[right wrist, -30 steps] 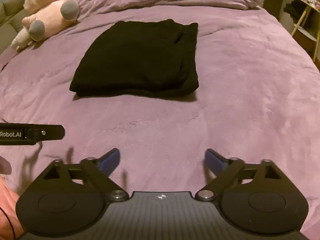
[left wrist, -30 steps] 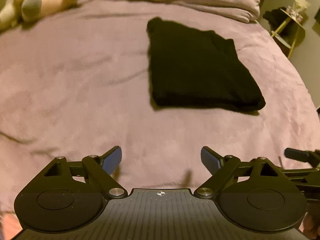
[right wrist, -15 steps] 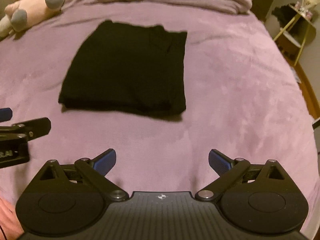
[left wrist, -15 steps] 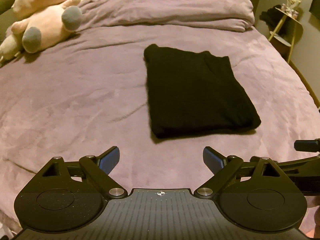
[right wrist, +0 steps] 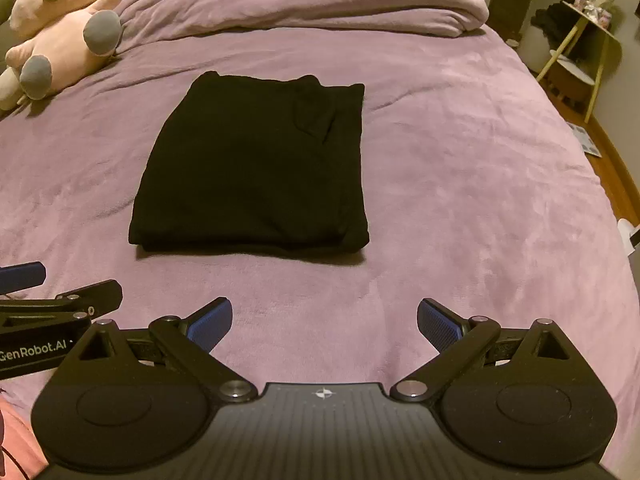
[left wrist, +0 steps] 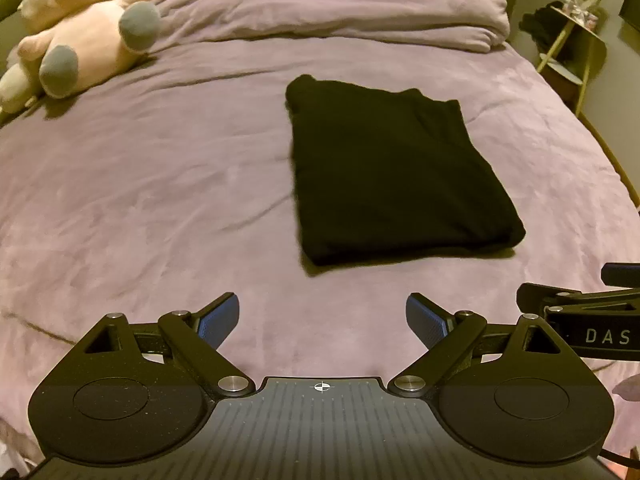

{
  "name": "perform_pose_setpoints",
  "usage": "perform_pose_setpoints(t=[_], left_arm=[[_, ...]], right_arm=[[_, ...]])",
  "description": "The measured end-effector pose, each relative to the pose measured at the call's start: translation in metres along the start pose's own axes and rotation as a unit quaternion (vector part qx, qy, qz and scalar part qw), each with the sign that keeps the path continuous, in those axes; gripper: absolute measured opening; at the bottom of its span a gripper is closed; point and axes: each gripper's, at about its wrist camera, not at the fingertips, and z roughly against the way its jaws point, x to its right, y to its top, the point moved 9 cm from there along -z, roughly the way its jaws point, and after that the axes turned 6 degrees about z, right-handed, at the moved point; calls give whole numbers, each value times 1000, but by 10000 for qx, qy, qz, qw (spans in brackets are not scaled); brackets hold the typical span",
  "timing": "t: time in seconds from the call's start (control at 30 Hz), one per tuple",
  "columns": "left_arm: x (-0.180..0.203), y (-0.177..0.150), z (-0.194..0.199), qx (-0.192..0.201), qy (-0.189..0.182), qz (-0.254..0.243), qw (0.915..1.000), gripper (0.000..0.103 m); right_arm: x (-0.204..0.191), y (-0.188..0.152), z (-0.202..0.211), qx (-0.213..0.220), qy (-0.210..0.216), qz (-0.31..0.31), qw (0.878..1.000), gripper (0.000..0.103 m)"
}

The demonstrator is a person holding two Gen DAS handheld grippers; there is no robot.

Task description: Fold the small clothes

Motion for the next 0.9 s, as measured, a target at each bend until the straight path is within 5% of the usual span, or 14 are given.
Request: perform_pose_setpoints(t=[0.9], left_arm=[[5,-2,-5,-79,-48,-8,10000,94]], right_arm=[[4,1,1,16,-39,21,10000,99]])
